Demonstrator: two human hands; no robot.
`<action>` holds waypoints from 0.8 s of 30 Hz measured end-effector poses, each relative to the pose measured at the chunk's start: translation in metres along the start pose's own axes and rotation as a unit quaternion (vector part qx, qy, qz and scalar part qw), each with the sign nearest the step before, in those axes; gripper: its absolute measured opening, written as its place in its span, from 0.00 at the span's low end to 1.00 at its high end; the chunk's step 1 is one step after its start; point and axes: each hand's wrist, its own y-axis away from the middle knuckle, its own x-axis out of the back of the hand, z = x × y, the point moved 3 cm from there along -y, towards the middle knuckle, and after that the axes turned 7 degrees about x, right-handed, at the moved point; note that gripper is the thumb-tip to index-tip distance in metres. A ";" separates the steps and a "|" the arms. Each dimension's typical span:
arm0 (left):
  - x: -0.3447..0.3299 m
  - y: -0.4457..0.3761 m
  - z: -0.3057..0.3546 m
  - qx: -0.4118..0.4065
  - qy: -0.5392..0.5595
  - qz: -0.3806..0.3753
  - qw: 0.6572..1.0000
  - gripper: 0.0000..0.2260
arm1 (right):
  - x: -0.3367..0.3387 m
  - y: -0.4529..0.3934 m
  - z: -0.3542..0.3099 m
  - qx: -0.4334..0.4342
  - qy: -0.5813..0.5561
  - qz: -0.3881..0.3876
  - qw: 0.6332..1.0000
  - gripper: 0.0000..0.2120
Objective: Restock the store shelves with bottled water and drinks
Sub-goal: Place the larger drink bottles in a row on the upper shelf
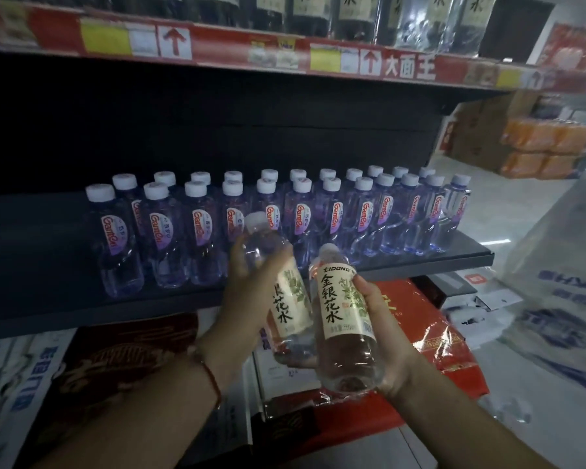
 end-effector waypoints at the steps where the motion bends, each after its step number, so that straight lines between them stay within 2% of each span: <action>1: -0.002 0.005 0.002 -0.006 -0.022 -0.023 0.999 0.20 | -0.002 0.004 -0.002 0.000 -0.003 -0.011 1.000 0.31; 3: -0.005 0.012 0.012 -0.023 -0.040 -0.054 0.997 0.26 | -0.004 0.012 -0.006 0.002 0.010 -0.043 0.999 0.32; 6: -0.013 0.021 0.033 -0.060 -0.078 -0.077 0.992 0.29 | -0.015 0.024 -0.019 0.018 0.084 -0.056 0.995 0.27; 9: -0.027 0.028 0.071 -0.117 -0.132 -0.096 0.980 0.34 | -0.040 0.030 -0.051 0.076 0.171 0.003 0.982 0.29; 11: -0.036 0.030 0.106 -0.165 -0.153 -0.107 0.968 0.32 | -0.071 0.036 -0.083 0.140 0.207 0.037 0.968 0.27; 13: -0.045 0.033 0.148 -0.210 -0.170 -0.111 0.956 0.31 | -0.106 0.046 -0.120 0.210 0.253 0.068 0.942 0.26; 16: -0.057 0.039 0.215 -0.268 -0.213 -0.099 0.934 0.37 | -0.155 0.065 -0.168 0.292 0.319 0.055 0.900 0.22; 18: -0.064 0.036 0.254 -0.306 -0.219 -0.084 0.923 0.36 | -0.182 0.075 -0.197 0.339 0.371 0.050 0.863 0.18; 20: -0.073 0.032 0.285 -0.338 -0.211 -0.064 0.915 0.35 | -0.203 0.083 -0.226 0.389 0.418 0.043 0.820 0.20; 22: -0.081 0.023 0.308 -0.344 -0.216 -0.039 0.913 0.37 | -0.218 0.086 -0.252 0.436 0.445 0.052 0.780 0.22; 24: -0.088 0.013 0.326 -0.343 -0.227 -0.028 0.911 0.38 | -0.231 0.085 -0.272 0.469 0.447 0.063 0.759 0.27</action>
